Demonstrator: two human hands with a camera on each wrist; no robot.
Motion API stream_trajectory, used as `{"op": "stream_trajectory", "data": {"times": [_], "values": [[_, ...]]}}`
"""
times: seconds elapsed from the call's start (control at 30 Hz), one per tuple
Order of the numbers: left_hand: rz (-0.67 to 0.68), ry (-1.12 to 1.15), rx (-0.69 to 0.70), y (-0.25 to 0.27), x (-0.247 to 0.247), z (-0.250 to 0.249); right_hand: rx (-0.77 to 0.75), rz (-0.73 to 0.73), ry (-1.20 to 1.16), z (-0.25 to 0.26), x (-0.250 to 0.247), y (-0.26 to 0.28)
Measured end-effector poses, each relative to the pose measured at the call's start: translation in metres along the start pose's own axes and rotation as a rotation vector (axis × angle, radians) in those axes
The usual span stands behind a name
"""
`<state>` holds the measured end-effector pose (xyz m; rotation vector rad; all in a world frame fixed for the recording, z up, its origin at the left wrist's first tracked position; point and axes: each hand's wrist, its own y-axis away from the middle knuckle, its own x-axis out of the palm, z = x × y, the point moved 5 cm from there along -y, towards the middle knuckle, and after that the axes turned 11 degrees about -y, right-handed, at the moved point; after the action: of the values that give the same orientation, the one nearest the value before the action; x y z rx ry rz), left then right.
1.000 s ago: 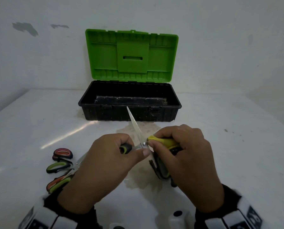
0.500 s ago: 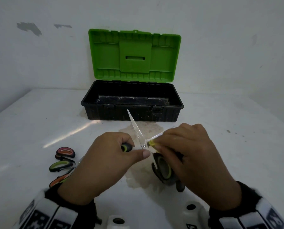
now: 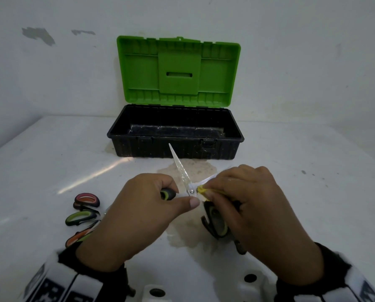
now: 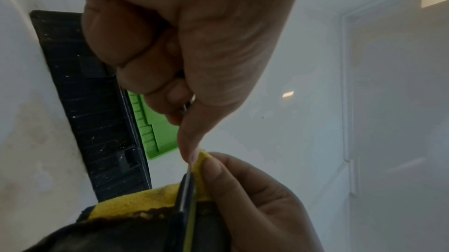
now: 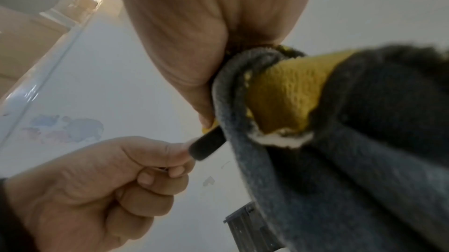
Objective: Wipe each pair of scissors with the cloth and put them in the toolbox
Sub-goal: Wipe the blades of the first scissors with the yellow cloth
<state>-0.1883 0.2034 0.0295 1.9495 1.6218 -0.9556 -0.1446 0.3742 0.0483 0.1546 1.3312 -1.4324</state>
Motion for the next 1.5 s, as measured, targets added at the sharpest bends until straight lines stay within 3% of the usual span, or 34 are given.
{"op": "stream_trajectory", "data": {"times": [0.13,0.33,0.53,0.77,0.93,1.13,1.3,1.5], "values": [[-0.007,-0.019,0.007,-0.001,-0.002,-0.005,0.0,-0.057,-0.015,0.005,0.001,-0.004],[-0.004,-0.026,-0.006,0.001,-0.003,-0.003,-0.07,0.035,0.039,0.006,0.006,0.003],[0.009,0.011,-0.012,0.001,-0.003,-0.008,-0.02,-0.086,-0.023,0.008,-0.001,0.0],[0.033,-0.045,-0.039,0.002,-0.002,-0.002,-0.029,0.056,0.035,0.011,0.004,0.001],[0.09,0.077,-0.074,0.0,-0.005,0.006,0.105,-0.003,-0.115,0.0,-0.013,0.008],[0.215,0.46,-0.152,-0.001,-0.005,0.017,0.373,-0.116,-0.347,-0.018,-0.032,0.016],[0.102,0.708,-0.179,-0.001,-0.008,0.026,0.568,-0.167,-0.495,-0.041,-0.044,0.025],[-0.064,0.691,-0.222,0.002,-0.005,0.026,0.633,-0.225,-0.467,-0.053,-0.058,0.026]]}}
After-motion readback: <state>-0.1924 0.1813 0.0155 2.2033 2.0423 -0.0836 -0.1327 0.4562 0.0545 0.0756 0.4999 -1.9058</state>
